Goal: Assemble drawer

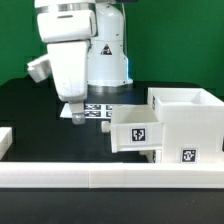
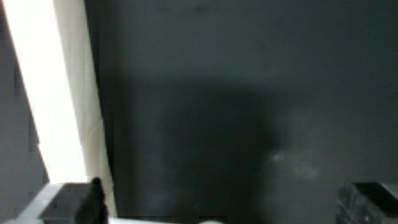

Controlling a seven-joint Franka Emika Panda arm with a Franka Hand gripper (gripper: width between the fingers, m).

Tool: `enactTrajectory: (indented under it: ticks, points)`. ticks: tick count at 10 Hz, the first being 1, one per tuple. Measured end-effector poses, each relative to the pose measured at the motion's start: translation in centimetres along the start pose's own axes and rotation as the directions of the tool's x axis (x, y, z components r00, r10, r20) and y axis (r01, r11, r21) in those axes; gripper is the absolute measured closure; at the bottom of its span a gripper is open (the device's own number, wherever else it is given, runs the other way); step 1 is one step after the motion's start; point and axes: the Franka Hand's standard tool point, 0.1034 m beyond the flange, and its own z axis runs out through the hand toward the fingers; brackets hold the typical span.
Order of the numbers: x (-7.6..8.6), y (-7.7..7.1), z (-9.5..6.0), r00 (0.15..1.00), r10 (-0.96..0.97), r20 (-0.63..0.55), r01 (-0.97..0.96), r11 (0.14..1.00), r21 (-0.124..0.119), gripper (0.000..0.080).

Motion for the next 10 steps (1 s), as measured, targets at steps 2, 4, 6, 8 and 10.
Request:
enactTrajectory:
  ticks: [2, 4, 6, 8, 10]
  points:
    - [1.3, 0.0, 1.0, 0.999, -0.037, -0.016, 0.038, 0.999, 0.016, 0.0151]
    - [1.1, 0.0, 1.1, 0.999, -0.030, -0.016, 0.030, 0.999, 0.016, 0.0151]
    - [1.1, -0.2, 1.6, 1.000, -0.009, -0.021, 0.009, 1.000, 0.024, 0.0151]
    - [2.7, 0.8, 1.8, 0.999, 0.006, -0.035, -0.005, 0.999, 0.036, 0.0151]
    - [3.8, 1.2, 2.2, 0.998, 0.035, -0.043, -0.033, 0.999, 0.041, 0.0151]
